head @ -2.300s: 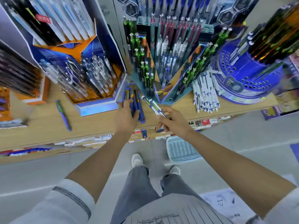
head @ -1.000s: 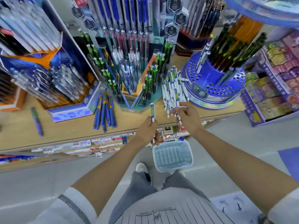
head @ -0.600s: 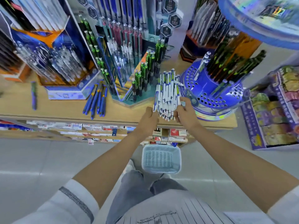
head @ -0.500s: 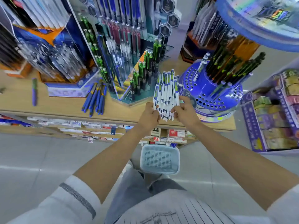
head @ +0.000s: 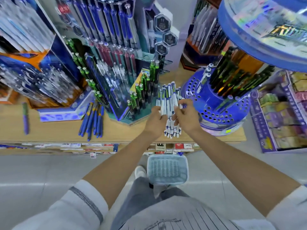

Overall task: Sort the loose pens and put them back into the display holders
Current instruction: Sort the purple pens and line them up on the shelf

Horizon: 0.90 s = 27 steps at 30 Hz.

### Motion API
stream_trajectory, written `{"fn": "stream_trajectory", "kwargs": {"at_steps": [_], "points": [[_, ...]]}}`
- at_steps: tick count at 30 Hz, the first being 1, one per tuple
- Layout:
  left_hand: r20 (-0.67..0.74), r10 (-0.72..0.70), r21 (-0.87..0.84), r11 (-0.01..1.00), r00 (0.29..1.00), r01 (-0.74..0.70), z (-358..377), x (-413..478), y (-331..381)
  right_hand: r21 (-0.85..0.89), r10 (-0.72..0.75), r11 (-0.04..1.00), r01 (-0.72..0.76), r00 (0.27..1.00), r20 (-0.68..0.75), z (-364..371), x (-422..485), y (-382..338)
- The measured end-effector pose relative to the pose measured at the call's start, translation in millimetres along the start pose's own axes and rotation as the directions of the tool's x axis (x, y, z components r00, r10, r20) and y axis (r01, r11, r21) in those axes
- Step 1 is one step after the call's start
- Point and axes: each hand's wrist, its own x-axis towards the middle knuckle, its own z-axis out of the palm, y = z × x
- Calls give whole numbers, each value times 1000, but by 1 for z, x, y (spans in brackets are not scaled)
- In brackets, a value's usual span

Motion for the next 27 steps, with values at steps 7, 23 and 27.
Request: {"fn": "stream_trajectory", "kwargs": {"at_steps": [7, 23, 27], "points": [[-52, 135, 141, 982, 989, -127, 5, 9, -15, -246, -76, 967, 62, 996, -48, 4, 14, 15], [-50, 160, 515, 850, 986, -112, 3, 9, -18, -336, -30, 937, 94, 981, 191, -10, 4, 29], [-64, 178, 545, 830, 982, -116, 2, 8, -22, -337, -17, 937, 90, 977, 213, -11, -1, 29]]}}
